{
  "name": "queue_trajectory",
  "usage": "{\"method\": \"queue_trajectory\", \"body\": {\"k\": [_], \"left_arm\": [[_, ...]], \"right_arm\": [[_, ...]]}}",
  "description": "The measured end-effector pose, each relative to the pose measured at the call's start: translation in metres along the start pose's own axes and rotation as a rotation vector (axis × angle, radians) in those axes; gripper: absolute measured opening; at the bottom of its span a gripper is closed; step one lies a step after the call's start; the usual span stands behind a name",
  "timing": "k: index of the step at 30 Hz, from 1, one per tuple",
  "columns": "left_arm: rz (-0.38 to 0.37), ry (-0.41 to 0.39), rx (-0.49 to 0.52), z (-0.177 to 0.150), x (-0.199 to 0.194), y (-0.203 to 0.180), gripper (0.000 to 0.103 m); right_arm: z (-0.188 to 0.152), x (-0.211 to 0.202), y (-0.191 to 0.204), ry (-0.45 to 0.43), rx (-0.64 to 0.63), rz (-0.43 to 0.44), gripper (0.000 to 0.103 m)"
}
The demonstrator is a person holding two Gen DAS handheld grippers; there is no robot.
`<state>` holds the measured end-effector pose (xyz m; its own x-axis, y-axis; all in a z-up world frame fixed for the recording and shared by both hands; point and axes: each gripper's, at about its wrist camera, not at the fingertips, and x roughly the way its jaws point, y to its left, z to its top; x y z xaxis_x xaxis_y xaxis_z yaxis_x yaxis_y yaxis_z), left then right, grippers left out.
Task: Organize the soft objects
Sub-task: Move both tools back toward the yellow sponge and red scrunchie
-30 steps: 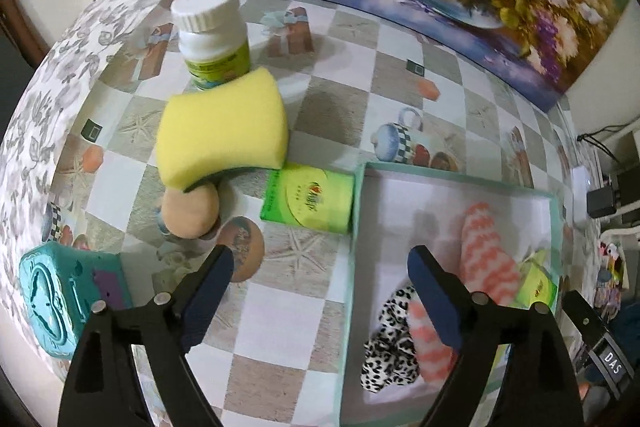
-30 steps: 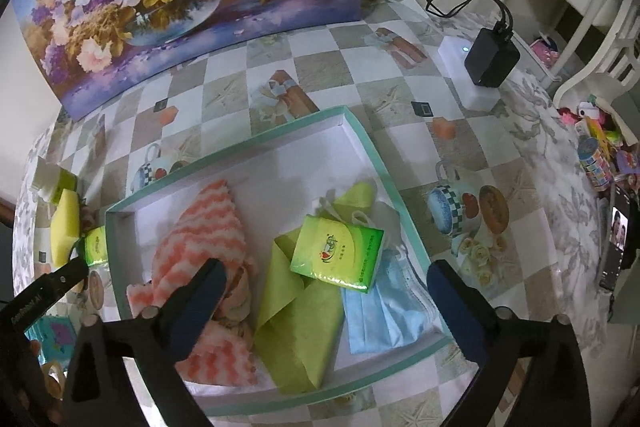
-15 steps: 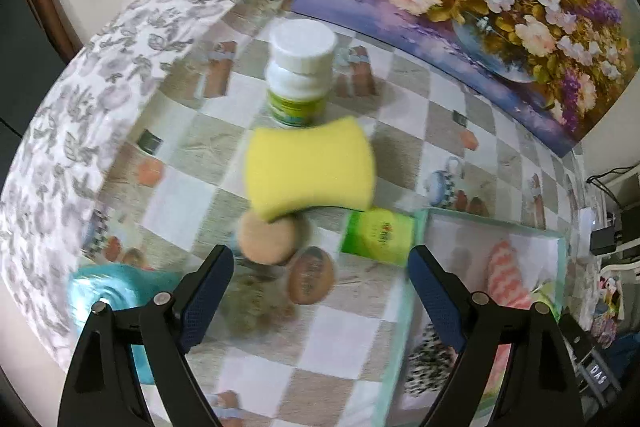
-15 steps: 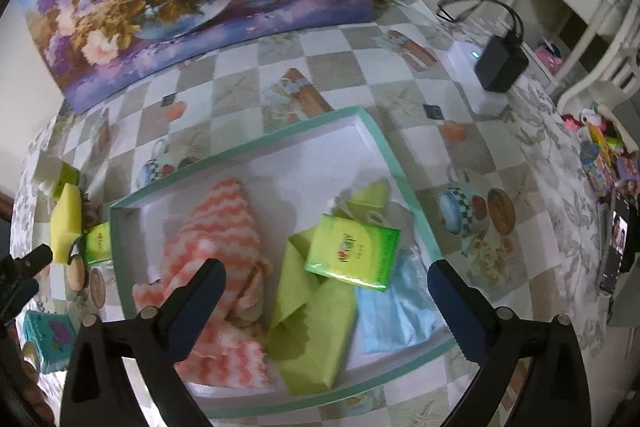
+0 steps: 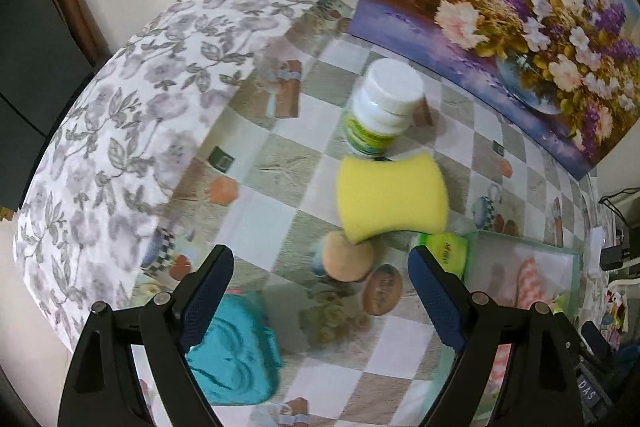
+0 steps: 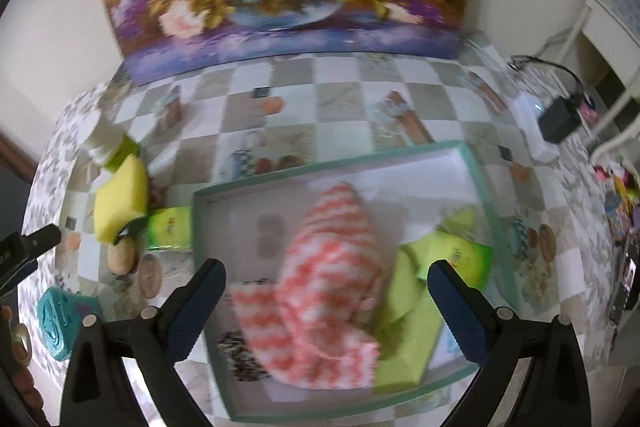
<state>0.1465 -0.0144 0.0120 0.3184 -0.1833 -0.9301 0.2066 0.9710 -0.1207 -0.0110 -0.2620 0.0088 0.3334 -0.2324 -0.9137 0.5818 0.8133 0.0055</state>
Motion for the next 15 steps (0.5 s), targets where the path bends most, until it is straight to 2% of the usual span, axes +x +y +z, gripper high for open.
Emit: {"method": "queue_trajectory", "body": {"k": [10,15], "left_arm": [[0.006,-0.001,-0.099,0.008,-0.001,0.05,0.089],[-0.015,0.018,-0.114,0.009,0.006,0.051,0.089]], "right_arm": [[-0.005,0.007,0.07,-0.005,-0.095,0.088,0.102],[-0.007,0.012,0.094,-0.01,-0.151,0.106,0.102]]}}
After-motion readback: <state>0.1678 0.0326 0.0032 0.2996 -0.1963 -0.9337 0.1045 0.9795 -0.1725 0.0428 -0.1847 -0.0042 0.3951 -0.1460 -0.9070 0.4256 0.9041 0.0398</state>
